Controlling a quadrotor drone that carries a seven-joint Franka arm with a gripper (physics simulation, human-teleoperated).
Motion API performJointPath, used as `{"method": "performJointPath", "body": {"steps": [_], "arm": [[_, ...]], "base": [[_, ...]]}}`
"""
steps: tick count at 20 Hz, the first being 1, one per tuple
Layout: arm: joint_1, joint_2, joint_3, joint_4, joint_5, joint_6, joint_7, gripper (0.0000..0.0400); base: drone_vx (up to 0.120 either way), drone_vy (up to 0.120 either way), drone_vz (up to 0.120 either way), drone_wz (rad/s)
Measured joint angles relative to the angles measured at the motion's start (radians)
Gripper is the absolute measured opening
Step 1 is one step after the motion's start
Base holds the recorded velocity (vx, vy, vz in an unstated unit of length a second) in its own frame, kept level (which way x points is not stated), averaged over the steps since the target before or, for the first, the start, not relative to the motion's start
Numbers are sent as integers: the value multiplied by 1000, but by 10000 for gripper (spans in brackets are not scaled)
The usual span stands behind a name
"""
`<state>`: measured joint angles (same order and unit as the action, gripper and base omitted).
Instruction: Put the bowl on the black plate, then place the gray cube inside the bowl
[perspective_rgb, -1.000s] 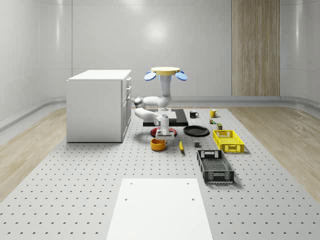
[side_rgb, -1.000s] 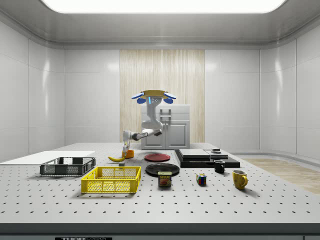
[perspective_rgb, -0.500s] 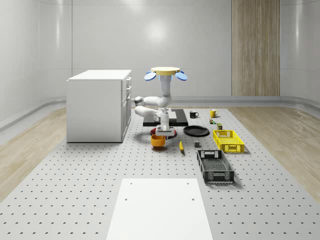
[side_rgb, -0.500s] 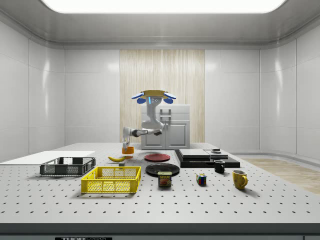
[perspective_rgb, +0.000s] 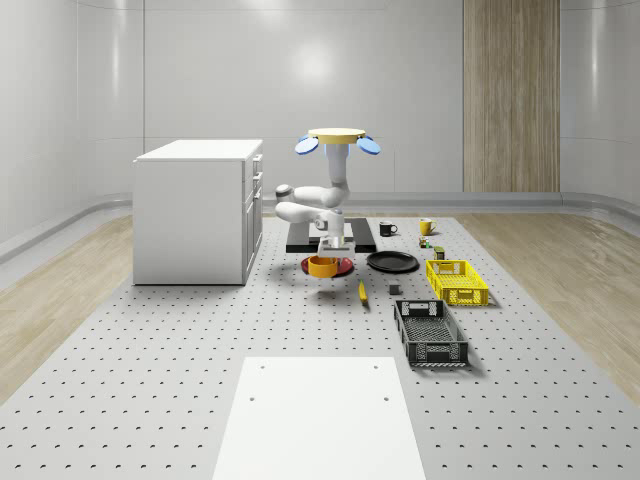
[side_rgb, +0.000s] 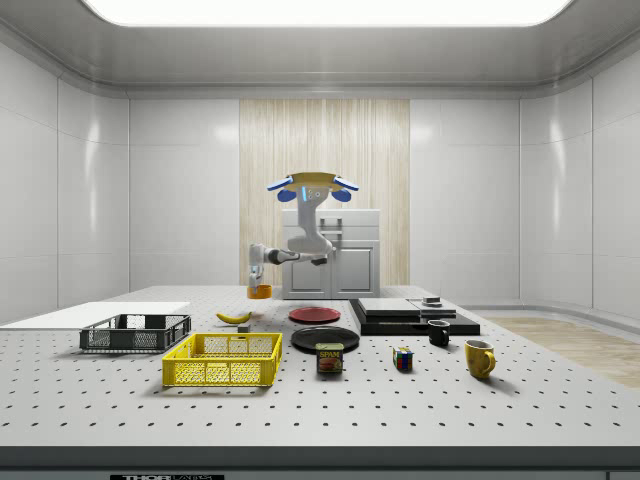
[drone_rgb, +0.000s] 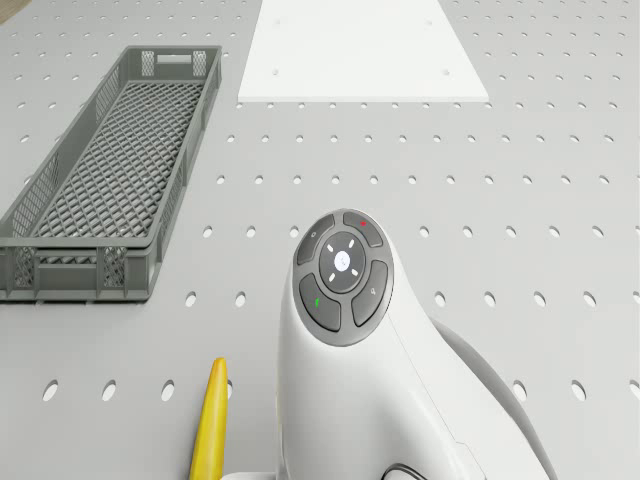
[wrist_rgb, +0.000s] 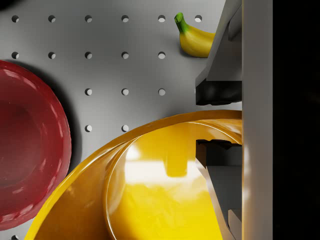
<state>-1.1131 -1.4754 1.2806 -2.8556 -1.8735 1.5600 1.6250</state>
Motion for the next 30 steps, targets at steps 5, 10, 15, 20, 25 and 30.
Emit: {"method": "performJointPath", "body": {"steps": [5, 10, 15, 20, 25, 30], "arm": [[-1, -5, 9, -1, 10, 2, 2, 100], [-3, -11, 13, -2, 15, 7, 3, 100], [-4, -16, 14, -2, 18, 11, 5, 100], [-6, -21, 16, -1, 21, 16, 6, 100], [-7, -26, 16, -1, 23, 20, 7, 100], [-9, -31, 17, -1, 25, 25, 8, 100]], "base": [[-120, 120, 0, 0], [-120, 120, 0, 0], [-120, 120, 0, 0], [-120, 120, 0, 0], [-120, 120, 0, 0], [-120, 120, 0, 0]]}}
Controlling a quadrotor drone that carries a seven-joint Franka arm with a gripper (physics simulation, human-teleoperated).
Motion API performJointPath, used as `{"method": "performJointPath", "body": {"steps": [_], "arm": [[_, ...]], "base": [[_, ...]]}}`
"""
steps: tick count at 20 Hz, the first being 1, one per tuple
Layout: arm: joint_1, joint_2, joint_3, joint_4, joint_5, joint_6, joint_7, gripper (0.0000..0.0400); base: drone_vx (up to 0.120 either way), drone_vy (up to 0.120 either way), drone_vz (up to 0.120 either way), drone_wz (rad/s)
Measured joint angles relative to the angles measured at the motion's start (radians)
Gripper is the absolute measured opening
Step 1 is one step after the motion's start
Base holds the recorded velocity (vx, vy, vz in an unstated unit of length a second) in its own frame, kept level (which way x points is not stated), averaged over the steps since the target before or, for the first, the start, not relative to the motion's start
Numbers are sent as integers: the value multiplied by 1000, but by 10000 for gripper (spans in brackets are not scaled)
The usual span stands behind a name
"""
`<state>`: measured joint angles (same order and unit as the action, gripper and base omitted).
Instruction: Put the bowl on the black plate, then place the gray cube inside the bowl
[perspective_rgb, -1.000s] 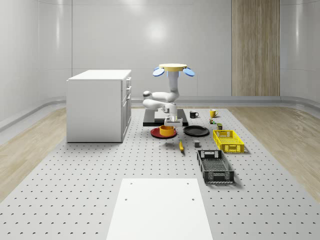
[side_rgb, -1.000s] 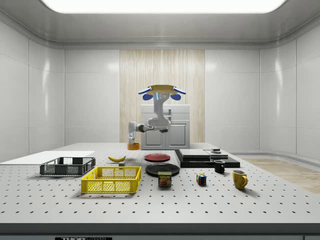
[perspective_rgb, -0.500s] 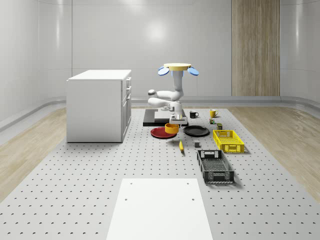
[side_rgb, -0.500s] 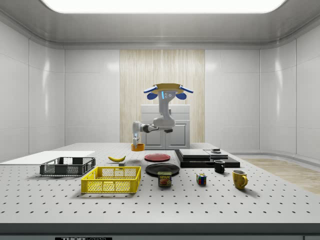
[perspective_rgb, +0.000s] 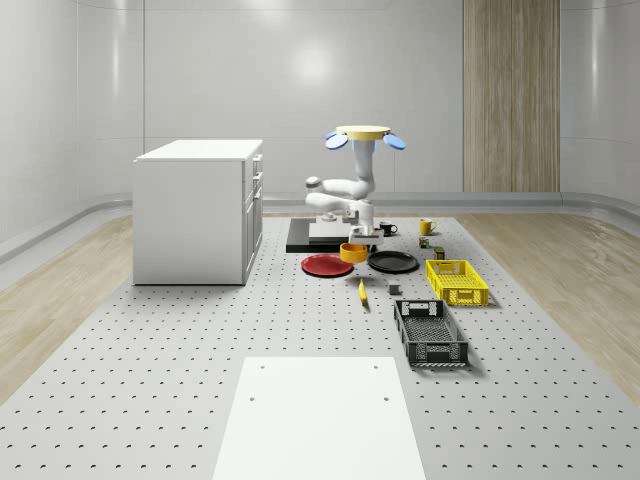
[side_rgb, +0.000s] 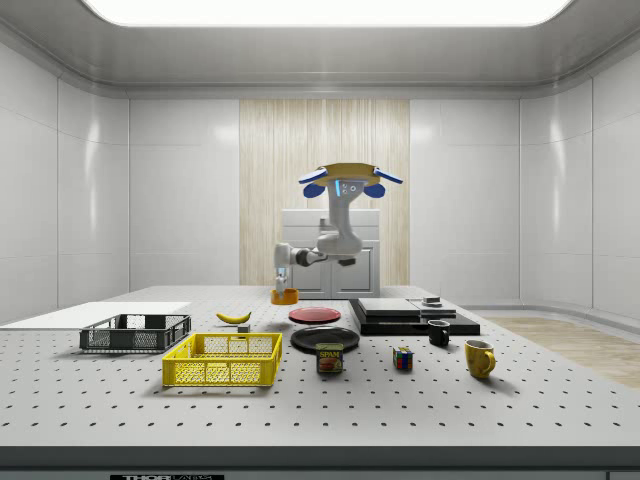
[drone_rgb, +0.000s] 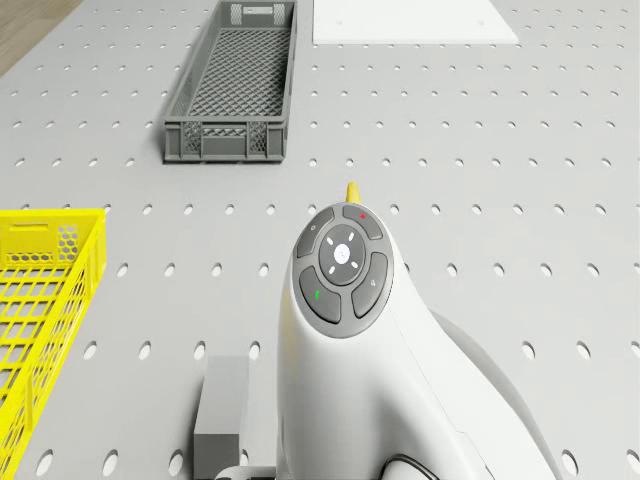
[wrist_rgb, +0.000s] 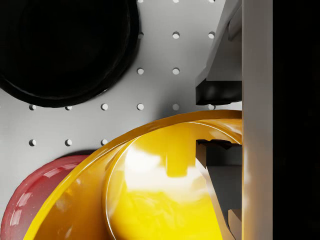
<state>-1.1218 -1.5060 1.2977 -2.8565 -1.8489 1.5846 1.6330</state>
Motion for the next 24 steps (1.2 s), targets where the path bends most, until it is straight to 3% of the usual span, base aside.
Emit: {"method": "performJointPath", "body": {"steps": [24], "arm": [[-5, -17, 3, 1, 7, 16, 4, 100]], "base": [[-118, 120, 0, 0]]}}
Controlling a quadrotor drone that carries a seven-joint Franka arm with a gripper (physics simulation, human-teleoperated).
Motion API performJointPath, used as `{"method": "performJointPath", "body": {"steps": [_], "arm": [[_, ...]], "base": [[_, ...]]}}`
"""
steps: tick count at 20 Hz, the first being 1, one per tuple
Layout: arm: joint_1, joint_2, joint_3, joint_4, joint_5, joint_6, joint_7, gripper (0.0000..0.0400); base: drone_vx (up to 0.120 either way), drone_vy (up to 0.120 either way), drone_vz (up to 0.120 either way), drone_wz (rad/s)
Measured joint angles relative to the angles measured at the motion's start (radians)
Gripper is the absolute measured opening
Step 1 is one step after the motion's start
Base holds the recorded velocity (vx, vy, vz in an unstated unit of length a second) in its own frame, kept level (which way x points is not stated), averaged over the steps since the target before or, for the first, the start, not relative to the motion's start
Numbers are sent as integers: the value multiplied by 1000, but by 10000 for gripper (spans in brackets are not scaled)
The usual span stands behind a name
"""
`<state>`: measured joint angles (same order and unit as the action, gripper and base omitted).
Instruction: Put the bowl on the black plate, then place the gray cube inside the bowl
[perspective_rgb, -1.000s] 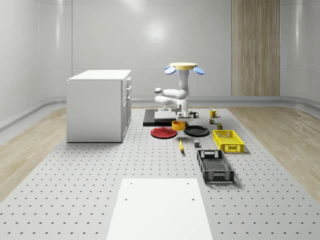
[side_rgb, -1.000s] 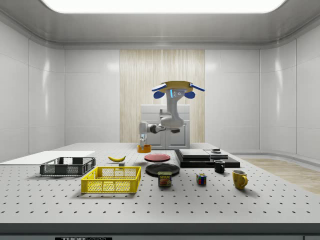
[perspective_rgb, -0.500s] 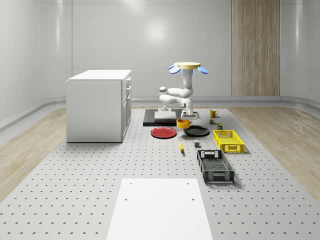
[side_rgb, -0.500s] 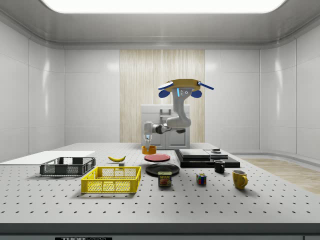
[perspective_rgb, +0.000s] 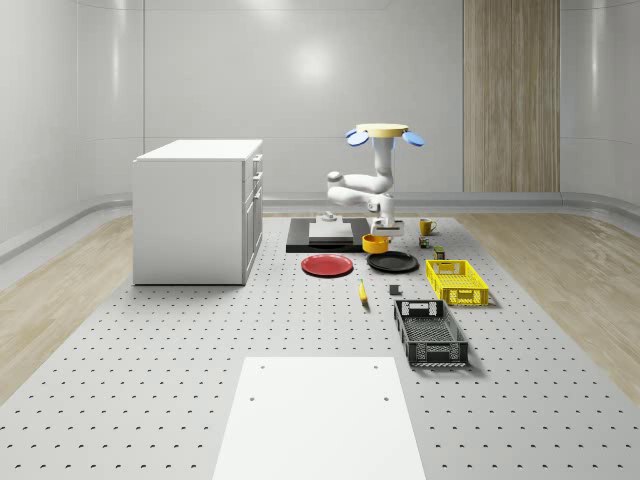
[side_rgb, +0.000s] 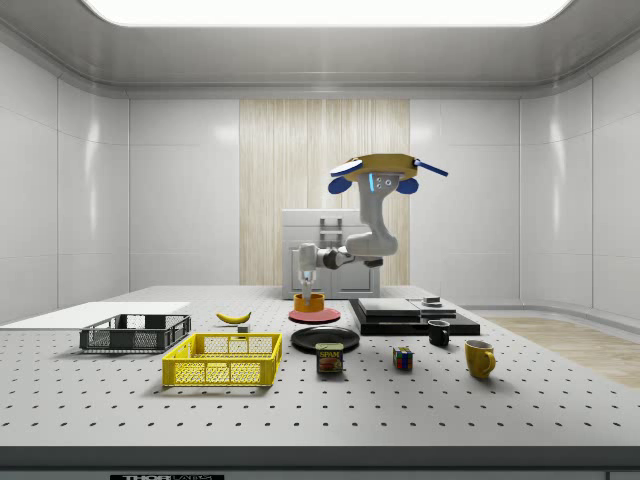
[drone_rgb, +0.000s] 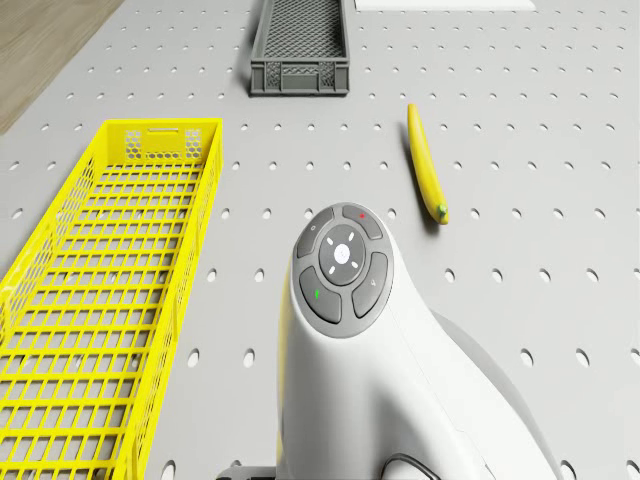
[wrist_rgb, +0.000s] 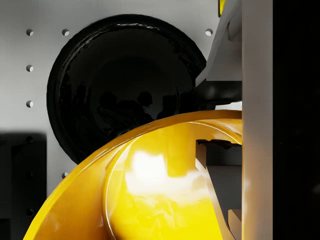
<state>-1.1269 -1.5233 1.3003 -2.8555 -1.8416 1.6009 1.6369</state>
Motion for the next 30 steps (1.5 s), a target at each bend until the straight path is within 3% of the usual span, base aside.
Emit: {"method": "performJointPath", "body": {"steps": [7, 14, 21, 26, 30], "arm": [[-1, -4, 1, 0, 2, 4, 1, 100], [-2, -8, 1, 0, 3, 7, 2, 100], [-3, -11, 2, 1, 4, 10, 2, 100], [-4, -13, 2, 1, 5, 12, 3, 100], [-8, -15, -22, 6, -17, 22, 3, 100]], "base": [[-6, 120, -69, 0], [-86, 103, 0, 0], [0, 80, 0, 0], [0, 0, -120, 0], [0, 0, 0, 0]]}}
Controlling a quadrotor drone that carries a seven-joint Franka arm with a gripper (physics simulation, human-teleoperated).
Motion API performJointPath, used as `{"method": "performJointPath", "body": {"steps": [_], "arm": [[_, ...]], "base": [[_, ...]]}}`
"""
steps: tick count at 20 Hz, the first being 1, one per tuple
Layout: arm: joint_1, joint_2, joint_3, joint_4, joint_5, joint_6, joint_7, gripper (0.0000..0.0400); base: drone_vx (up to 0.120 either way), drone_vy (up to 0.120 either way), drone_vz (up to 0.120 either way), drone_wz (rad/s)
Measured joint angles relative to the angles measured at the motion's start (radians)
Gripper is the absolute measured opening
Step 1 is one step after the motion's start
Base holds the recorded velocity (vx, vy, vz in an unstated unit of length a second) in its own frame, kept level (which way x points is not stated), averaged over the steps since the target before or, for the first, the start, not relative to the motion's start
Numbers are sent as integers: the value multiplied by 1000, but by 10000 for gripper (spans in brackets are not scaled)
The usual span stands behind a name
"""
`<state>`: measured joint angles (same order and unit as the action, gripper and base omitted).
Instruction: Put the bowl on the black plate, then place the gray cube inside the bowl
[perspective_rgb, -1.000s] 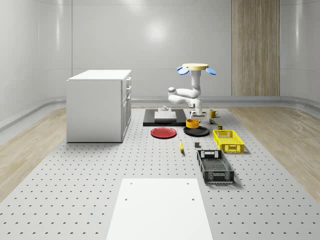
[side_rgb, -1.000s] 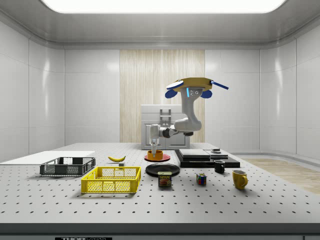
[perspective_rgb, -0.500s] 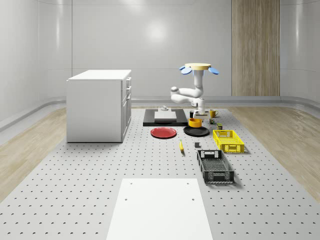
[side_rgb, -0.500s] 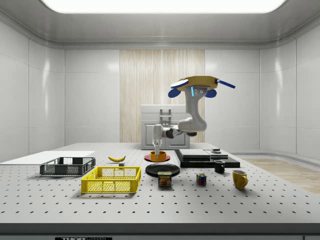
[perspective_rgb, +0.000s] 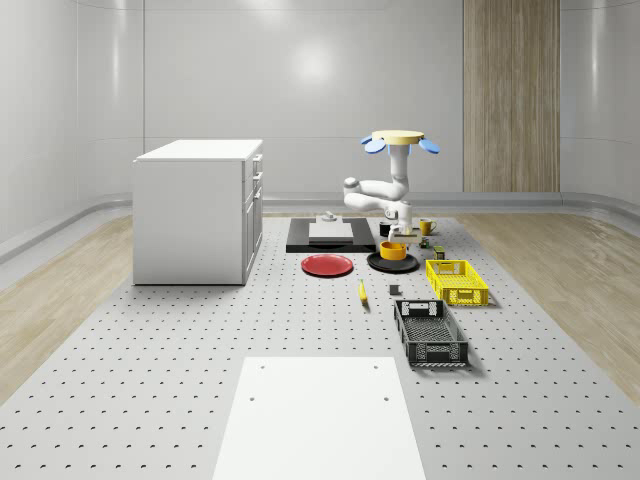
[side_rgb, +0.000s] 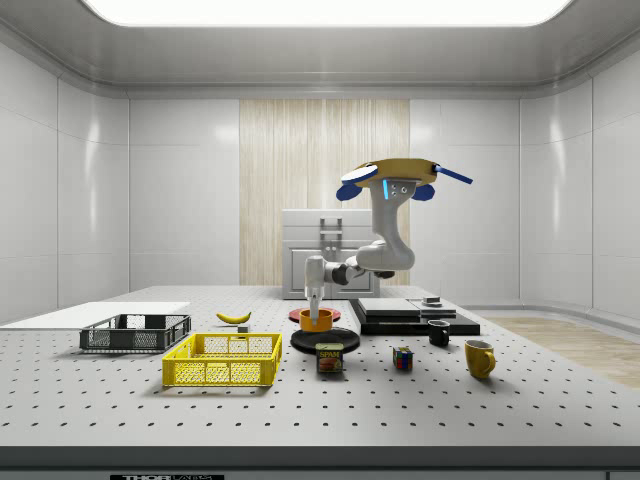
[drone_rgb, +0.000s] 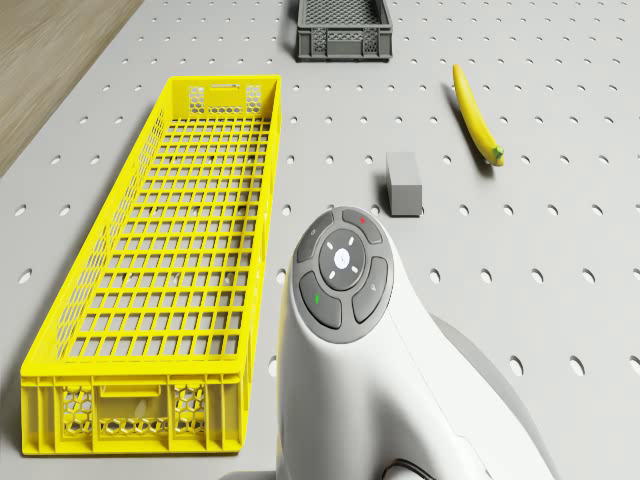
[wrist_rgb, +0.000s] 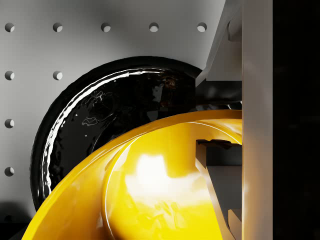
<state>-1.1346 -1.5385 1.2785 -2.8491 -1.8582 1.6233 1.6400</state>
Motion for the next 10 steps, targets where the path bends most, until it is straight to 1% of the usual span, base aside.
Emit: {"method": "performJointPath", "body": {"steps": [5, 10], "arm": [[-7, -2, -44, 11, -41, 17, 0, 100], [28, -12, -82, -15, -77, 28, -7, 100]], "base": [[0, 0, 0, 0], [0, 0, 0, 0]]}}
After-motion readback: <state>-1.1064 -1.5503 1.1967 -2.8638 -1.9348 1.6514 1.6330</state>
